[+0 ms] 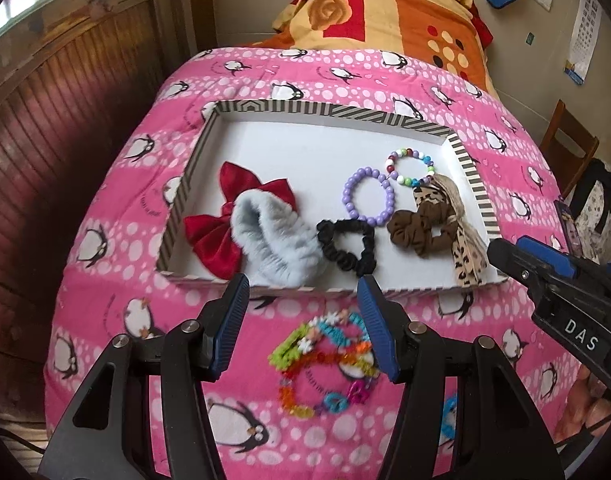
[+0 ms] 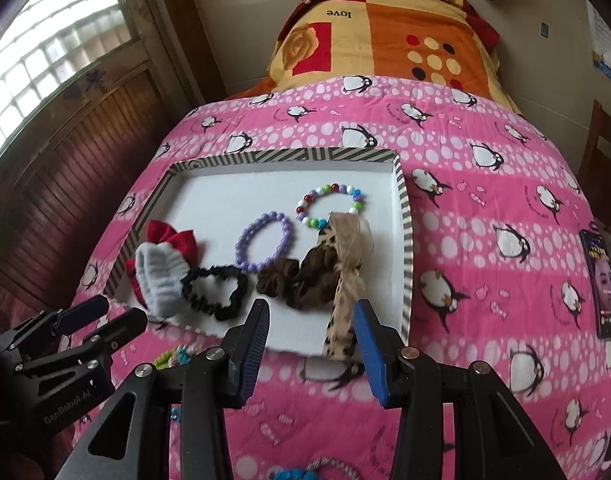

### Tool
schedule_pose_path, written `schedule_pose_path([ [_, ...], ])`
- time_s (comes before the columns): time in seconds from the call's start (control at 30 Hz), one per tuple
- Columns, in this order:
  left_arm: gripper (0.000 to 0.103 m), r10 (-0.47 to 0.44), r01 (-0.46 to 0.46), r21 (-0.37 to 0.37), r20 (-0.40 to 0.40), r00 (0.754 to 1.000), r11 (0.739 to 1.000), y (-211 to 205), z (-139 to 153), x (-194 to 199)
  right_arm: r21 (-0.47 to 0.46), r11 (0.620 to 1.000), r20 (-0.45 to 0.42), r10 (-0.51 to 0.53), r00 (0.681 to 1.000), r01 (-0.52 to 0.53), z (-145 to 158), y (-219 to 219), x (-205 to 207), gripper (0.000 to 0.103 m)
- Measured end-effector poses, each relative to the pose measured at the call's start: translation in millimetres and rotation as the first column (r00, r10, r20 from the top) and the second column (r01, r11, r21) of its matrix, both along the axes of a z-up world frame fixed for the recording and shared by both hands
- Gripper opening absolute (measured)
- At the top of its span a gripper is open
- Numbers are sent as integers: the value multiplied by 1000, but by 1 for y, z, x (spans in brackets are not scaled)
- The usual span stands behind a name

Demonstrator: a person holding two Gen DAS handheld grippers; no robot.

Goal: Organize jewelry
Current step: 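Withdraw both open tools from the tray toward the bracelets on the bedspread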

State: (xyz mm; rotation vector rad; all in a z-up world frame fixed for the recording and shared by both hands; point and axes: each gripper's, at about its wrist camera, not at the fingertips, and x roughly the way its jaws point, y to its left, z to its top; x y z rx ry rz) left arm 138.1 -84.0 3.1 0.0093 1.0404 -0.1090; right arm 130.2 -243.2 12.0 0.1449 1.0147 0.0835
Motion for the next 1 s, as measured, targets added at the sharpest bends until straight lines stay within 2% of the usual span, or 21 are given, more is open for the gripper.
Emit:
schedule_pose_path([
  [1.0,56,7,-11,48,78,997,999,33,11,-87,-22,999,-10,36,999,-37,3,45,-92,43],
])
